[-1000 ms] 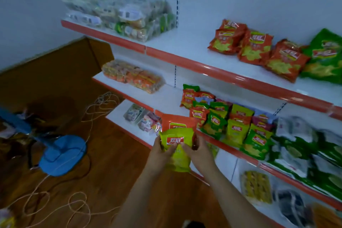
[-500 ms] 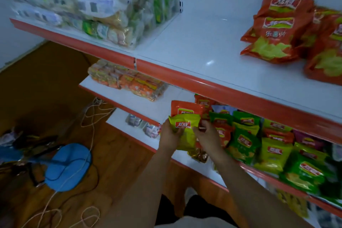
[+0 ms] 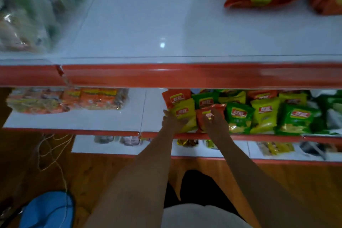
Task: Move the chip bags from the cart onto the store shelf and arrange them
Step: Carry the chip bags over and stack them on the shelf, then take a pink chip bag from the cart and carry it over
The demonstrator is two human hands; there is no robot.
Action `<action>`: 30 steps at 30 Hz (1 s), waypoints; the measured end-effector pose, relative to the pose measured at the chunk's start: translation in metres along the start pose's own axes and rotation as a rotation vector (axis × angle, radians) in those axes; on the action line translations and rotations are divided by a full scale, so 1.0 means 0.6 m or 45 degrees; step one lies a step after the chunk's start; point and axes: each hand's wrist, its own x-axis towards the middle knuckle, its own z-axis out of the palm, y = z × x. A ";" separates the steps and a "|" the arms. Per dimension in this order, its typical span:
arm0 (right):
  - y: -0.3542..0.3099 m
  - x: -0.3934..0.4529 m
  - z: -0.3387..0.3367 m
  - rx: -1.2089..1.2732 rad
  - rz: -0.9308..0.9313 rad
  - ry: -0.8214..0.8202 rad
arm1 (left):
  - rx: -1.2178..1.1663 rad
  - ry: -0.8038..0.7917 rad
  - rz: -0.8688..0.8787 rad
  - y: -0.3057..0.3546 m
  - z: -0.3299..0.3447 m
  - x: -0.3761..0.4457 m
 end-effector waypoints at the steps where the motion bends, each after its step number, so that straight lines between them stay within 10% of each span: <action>1: -0.002 -0.021 -0.010 0.041 0.035 0.036 | 0.084 0.031 0.006 0.004 -0.013 -0.015; 8: 0.011 -0.151 -0.114 0.247 0.312 0.307 | 0.415 0.219 0.460 0.039 -0.024 -0.172; 30: 0.641 -0.775 -0.686 0.705 0.827 1.755 | 1.127 -1.383 1.545 0.133 0.907 -0.857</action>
